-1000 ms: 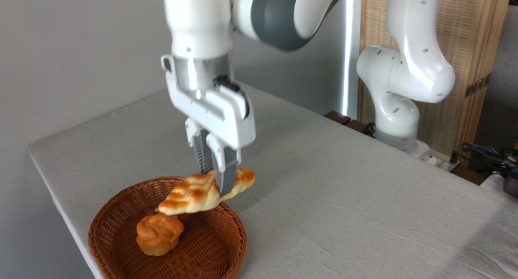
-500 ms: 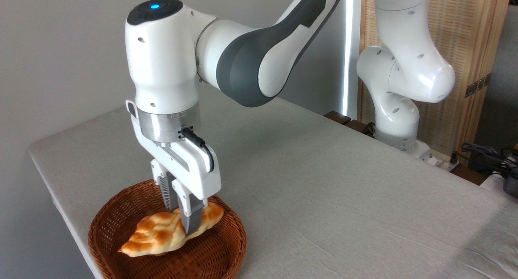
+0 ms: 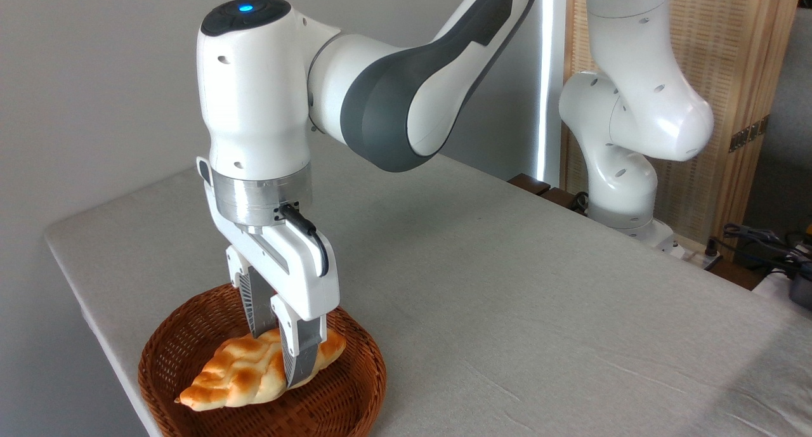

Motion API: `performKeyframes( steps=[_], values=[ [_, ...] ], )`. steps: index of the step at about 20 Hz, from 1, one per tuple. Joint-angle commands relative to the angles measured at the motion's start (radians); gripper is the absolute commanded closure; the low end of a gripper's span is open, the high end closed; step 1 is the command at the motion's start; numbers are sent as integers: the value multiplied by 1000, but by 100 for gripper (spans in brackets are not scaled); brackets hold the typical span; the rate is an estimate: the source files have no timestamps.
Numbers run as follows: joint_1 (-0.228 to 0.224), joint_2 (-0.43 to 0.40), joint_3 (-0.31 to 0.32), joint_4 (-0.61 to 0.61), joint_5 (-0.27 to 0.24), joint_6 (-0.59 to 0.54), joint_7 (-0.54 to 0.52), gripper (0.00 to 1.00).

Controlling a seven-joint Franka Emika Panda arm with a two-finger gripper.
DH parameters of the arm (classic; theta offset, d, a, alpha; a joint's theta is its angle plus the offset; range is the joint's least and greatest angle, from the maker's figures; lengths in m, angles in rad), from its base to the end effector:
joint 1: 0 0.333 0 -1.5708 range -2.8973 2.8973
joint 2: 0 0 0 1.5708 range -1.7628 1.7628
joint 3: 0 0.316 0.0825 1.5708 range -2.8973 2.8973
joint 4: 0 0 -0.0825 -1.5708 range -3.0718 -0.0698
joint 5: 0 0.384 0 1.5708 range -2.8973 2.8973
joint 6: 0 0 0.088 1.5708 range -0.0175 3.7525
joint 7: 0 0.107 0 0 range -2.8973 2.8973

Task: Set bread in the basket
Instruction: 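Lower the roll into the basket beside the orange bun and open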

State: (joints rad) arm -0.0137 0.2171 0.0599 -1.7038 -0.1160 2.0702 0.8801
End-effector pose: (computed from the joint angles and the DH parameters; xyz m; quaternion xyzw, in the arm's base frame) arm 0.6403 0.0208 0.4774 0.9197 -0.3825 0.0876 0.0082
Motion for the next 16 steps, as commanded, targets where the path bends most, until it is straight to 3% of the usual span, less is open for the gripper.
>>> performKeyframes(
  steps=[1, 13, 16],
  values=[
    [0, 5, 8, 10, -7, 1, 14, 0],
    [0, -10, 11, 15, -14, -35, -21, 0],
    [31, -60, 0, 18, -17, -97, -75, 0]
  ],
)
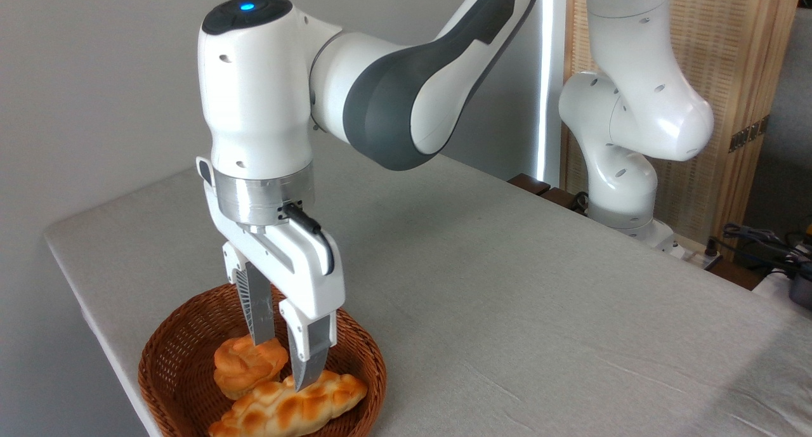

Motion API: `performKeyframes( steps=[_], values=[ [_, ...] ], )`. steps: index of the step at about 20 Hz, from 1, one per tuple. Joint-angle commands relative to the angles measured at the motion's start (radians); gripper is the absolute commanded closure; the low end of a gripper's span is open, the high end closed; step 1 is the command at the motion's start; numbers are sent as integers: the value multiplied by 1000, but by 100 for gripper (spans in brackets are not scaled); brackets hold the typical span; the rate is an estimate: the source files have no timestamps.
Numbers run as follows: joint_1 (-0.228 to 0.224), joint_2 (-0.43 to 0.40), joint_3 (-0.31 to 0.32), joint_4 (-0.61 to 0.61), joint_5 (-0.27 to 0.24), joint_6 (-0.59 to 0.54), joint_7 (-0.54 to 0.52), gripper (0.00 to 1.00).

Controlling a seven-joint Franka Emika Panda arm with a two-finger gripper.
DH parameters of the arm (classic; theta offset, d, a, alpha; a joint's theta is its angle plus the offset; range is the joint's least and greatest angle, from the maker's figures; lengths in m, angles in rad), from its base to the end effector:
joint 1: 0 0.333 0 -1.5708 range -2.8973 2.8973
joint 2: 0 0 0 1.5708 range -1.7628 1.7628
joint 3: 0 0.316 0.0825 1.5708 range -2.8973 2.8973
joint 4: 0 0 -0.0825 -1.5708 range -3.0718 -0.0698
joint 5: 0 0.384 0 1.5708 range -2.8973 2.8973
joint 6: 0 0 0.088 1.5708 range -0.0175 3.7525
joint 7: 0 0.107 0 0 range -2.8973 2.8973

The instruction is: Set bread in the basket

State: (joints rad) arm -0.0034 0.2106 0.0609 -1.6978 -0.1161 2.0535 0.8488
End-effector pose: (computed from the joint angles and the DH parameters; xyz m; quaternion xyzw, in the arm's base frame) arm 0.6384 0.0277 0.4828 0.9275 -0.3636 0.0859 0.0104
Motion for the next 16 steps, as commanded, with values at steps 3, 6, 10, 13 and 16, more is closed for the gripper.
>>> performKeyframes(
  steps=[3, 6, 10, 13, 16],
  values=[
    [22, -137, -7, 13, -17, -160, -167, 0],
    [49, -184, -62, 39, -17, -269, -186, 0],
    [76, -223, -145, 109, -7, -414, -232, 0],
    [76, -224, -171, 98, -4, -414, -228, 0],
    [76, -224, -165, 84, 47, -414, -200, 0]
  ],
)
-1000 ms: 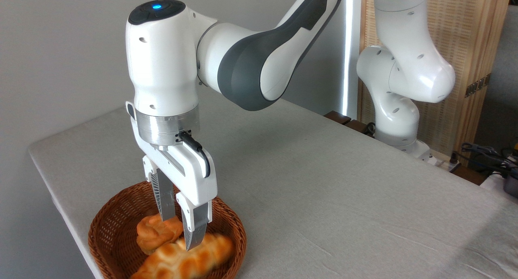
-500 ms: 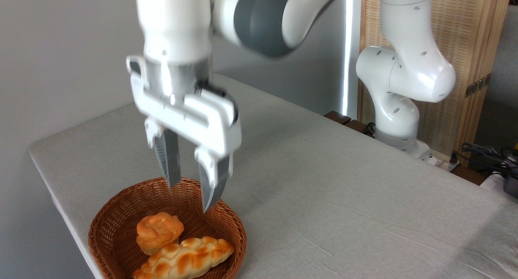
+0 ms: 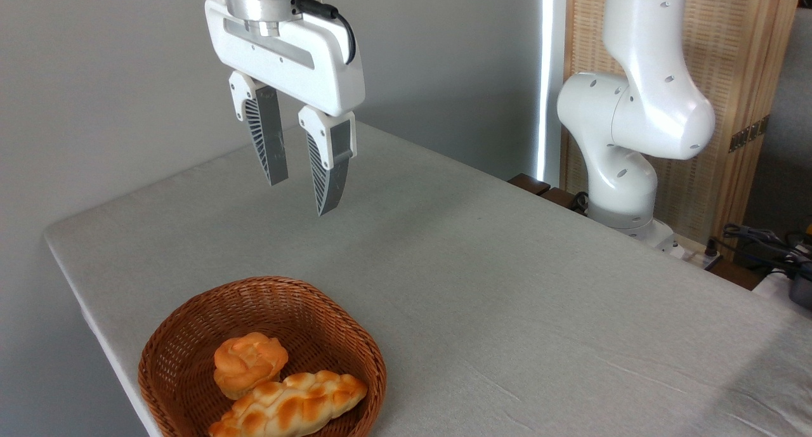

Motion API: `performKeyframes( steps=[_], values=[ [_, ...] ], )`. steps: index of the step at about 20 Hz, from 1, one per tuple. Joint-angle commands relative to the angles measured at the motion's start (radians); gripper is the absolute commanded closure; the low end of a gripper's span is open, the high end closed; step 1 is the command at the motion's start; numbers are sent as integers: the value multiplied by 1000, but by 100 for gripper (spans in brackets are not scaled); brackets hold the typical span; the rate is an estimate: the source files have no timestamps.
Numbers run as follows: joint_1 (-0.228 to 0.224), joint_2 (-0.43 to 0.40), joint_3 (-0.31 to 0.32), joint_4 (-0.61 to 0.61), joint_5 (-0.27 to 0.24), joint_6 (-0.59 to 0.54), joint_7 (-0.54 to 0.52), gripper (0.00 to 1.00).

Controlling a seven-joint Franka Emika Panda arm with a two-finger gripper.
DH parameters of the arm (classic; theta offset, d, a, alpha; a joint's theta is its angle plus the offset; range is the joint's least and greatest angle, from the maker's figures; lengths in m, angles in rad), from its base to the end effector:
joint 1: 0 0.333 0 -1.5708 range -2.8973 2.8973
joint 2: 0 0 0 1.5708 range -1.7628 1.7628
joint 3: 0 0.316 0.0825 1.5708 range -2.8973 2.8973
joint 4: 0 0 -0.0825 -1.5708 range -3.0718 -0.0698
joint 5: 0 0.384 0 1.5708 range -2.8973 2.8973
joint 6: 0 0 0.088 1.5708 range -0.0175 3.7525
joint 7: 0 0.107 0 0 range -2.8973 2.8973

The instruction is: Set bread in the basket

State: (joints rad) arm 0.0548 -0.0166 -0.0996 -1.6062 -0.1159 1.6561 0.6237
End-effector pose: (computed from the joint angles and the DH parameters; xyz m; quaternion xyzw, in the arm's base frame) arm 0.5566 -0.0369 0.6253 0.9436 -0.3245 0.0480 0.0452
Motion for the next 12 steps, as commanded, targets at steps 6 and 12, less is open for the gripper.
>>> performKeyframes(
  steps=[6, 12],
  values=[
    [10, 3, -5, -14, 85, -16, 30, 0],
    [2, 0, 12, -14, 88, -25, 27, 0]
  ],
)
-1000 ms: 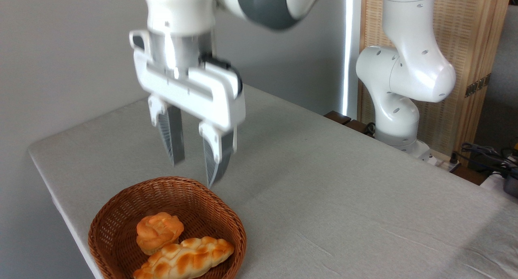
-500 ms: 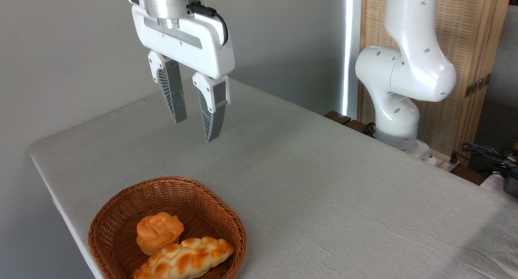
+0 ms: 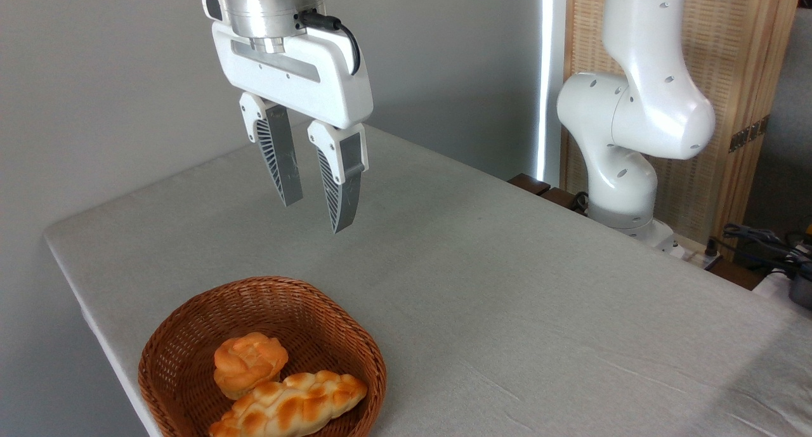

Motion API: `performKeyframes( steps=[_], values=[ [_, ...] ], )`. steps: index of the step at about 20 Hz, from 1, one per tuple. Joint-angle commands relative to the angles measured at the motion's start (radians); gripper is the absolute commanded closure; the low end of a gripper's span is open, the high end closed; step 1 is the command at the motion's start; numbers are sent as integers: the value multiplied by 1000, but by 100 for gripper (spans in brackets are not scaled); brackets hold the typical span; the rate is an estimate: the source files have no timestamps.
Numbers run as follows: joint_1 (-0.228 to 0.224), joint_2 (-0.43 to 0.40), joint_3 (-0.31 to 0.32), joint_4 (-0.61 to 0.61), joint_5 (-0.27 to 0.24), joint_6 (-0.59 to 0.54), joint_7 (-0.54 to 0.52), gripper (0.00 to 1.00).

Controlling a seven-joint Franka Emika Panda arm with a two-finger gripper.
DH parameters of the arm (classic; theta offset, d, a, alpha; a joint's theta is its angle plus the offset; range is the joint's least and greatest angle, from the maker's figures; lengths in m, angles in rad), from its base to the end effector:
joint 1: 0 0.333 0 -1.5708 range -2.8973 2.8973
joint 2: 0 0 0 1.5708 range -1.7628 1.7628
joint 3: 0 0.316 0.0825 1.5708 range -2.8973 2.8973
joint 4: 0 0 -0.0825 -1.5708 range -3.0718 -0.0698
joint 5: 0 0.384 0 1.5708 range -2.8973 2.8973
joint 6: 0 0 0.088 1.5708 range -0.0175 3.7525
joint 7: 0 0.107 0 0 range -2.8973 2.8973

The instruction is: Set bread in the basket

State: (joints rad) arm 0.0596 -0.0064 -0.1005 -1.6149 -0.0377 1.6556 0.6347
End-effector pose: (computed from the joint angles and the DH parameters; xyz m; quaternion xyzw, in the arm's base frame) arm 0.5596 -0.0268 0.6148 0.9434 -0.3302 0.0279 0.0108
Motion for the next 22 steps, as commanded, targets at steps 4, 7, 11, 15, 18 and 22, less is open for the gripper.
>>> performKeyframes(
  steps=[4, 7, 11, 15, 18, 22],
  values=[
    [-60, -12, 74, -5, 12, -37, 20, 0],
    [-66, -12, 77, -5, 12, -37, 29, 0],
    [-80, -10, 77, -5, 39, -31, 46, 0],
    [-109, -10, 106, -5, 41, -22, 46, 0],
    [-129, -9, 133, -5, 39, -20, 48, 0],
    [-129, -9, 133, -3, 39, -20, 48, 0]
  ],
)
